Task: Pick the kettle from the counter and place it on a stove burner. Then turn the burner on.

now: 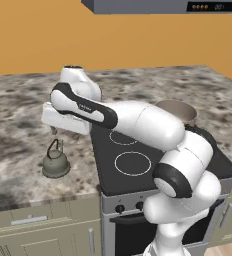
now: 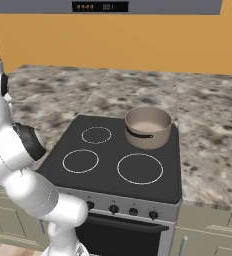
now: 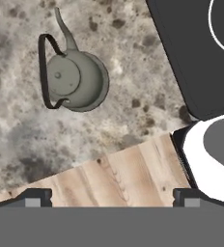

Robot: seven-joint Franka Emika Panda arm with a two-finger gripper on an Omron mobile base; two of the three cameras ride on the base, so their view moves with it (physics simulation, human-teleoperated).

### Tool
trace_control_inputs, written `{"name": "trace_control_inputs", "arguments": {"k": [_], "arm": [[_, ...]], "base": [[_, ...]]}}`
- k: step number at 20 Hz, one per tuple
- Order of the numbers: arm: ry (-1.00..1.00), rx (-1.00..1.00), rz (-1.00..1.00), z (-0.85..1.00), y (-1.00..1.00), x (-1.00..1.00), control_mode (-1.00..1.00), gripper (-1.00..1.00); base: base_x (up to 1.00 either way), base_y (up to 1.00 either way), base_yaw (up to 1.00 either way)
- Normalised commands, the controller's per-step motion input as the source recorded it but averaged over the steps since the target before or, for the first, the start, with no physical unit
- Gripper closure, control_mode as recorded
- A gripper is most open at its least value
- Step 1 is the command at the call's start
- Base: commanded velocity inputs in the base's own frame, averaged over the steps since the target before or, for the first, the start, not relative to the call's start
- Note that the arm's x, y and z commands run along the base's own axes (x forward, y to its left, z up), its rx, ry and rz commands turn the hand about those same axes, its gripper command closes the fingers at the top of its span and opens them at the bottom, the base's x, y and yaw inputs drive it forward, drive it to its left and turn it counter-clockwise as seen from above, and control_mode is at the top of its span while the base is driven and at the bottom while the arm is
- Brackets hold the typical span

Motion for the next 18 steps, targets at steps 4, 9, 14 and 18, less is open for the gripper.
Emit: {"name": "trace_control_inputs", "arguments": {"k": [4,9,14,18], "arm": [[0.00,-0.03,0.00,-0.17,0.01,0.00,-1.00,-1.00],[0.00,-0.06,0.00,-0.28,0.05,0.00,-1.00,-1.00],[0.02,-0.12,0.00,-0.39,0.06,0.00,-1.00,-1.00],[0.00,-0.06,0.00,-0.15,0.02,0.04,-1.00,-1.00]], "base": [[0.00,0.00,0.00],[0.00,0.00,0.00],[0.00,0.00,0.00],[0.00,0.00,0.00]]}}
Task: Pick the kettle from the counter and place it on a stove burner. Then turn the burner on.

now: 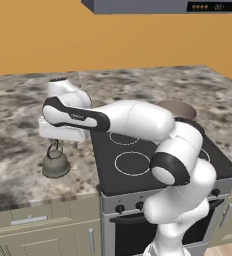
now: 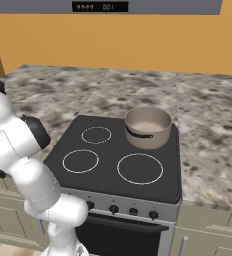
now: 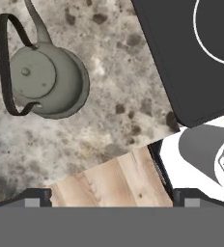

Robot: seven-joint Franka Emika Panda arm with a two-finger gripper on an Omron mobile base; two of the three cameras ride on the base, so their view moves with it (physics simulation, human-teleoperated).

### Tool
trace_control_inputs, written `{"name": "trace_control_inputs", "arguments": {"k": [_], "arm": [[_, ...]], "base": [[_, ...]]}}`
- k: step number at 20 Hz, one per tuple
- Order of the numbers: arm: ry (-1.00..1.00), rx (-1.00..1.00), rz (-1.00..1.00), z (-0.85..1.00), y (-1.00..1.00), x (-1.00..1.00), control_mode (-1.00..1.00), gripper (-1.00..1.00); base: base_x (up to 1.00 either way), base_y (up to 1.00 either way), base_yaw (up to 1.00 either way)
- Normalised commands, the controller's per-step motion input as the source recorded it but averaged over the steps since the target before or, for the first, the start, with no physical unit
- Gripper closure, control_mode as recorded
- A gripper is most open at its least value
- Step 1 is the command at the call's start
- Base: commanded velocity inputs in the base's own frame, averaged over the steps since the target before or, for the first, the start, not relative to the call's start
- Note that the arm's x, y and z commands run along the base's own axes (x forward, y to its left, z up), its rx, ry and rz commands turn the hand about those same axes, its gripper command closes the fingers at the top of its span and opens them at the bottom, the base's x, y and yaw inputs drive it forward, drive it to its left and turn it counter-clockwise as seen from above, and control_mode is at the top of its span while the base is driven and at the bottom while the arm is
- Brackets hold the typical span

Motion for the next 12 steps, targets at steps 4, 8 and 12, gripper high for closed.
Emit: {"name": "trace_control_inputs", "arguments": {"k": [4,8,12], "arm": [[0.00,-0.01,0.00,-0.04,0.09,0.13,-1.00,-1.00],[0.00,0.00,0.00,-0.02,0.09,0.20,-1.00,-1.00],[0.00,0.00,0.00,-0.08,0.13,0.29,-1.00,-1.00]], "base": [[0.00,0.00,0.00],[0.00,0.00,0.00],[0.00,0.00,0.00]]}}
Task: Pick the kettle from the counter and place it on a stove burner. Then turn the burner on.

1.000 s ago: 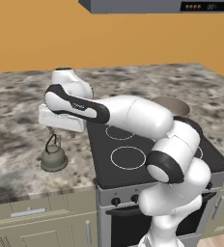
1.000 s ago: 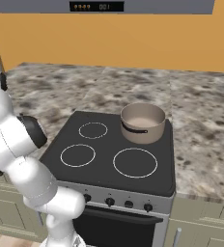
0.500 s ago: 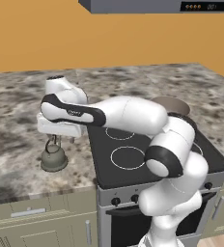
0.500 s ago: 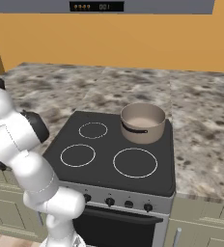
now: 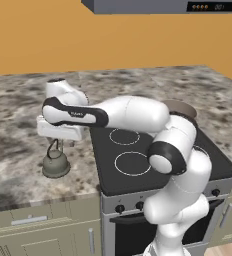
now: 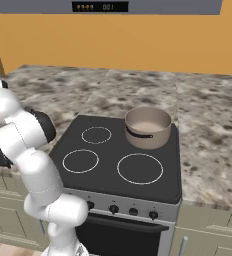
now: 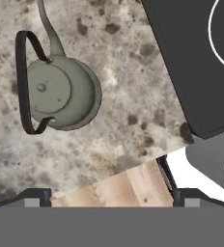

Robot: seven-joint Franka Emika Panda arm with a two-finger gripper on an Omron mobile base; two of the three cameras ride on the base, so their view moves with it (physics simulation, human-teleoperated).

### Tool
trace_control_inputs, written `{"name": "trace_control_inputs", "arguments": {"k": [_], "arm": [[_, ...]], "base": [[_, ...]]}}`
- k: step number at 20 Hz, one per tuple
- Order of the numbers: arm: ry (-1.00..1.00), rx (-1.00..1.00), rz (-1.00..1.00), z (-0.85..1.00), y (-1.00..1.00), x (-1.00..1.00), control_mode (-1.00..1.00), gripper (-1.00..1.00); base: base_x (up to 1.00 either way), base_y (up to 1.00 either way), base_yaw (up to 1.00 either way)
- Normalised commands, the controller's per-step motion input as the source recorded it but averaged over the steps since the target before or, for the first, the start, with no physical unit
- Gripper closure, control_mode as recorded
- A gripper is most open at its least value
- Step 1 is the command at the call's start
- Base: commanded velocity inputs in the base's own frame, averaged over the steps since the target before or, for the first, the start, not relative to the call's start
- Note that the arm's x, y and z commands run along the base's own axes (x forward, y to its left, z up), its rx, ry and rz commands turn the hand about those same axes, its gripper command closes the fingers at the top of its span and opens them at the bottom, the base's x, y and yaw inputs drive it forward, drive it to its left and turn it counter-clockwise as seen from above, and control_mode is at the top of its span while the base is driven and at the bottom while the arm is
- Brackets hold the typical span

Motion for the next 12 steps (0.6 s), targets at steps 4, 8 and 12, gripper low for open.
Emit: {"name": "trace_control_inputs", "arguments": {"k": [4,8,12], "arm": [[0.00,0.00,-0.02,-0.20,0.17,0.39,-1.00,-1.00],[-0.01,0.00,-0.04,-0.27,0.21,0.44,-1.00,-1.00],[0.00,0.00,-0.04,-0.15,0.19,0.36,-1.00,-1.00]], "base": [[0.00,0.00,0.00],[0.00,0.00,0.00],[0.00,0.00,0.00]]}}
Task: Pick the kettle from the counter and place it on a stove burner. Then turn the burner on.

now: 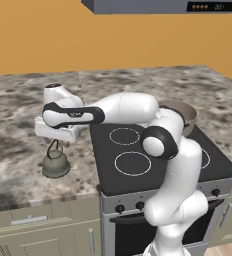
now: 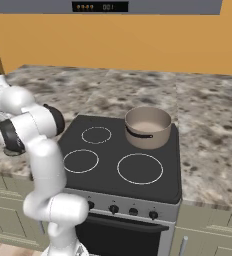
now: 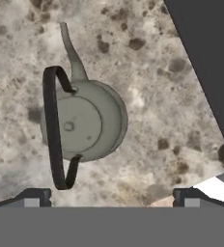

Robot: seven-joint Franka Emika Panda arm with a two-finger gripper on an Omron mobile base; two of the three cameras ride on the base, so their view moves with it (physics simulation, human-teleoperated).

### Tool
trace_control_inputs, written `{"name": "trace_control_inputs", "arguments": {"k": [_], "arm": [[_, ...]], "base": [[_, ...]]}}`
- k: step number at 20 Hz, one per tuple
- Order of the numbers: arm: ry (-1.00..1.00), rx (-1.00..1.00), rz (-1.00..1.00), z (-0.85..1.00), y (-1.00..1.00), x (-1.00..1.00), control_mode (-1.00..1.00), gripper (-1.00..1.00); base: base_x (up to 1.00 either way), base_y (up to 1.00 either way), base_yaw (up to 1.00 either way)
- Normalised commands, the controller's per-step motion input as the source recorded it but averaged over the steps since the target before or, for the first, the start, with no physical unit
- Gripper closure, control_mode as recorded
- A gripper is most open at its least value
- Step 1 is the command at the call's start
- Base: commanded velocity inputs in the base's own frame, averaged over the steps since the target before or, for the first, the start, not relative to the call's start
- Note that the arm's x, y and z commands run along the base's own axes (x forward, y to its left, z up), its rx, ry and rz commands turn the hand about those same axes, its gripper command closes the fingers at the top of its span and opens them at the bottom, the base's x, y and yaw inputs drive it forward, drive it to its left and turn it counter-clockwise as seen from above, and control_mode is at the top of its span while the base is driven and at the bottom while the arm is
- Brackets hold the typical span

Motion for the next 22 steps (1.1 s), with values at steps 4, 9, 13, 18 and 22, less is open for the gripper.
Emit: {"name": "trace_control_inputs", "arguments": {"k": [4,9,13,18,22], "arm": [[0.00,0.00,-0.04,-0.06,0.24,0.35,-1.00,-1.00],[0.00,0.00,-0.05,-0.15,0.24,0.35,-1.00,-1.00],[0.00,0.00,-0.02,-0.29,0.13,0.22,-1.00,-1.00],[0.00,0.00,0.00,-0.28,0.01,0.10,-1.00,-1.00],[0.00,0.00,0.00,-0.23,0.00,0.03,-1.00,-1.00]], "base": [[0.00,0.00,0.00],[0.00,0.00,0.00],[0.00,0.00,0.00],[0.00,0.00,0.00],[0.00,0.00,0.00]]}}
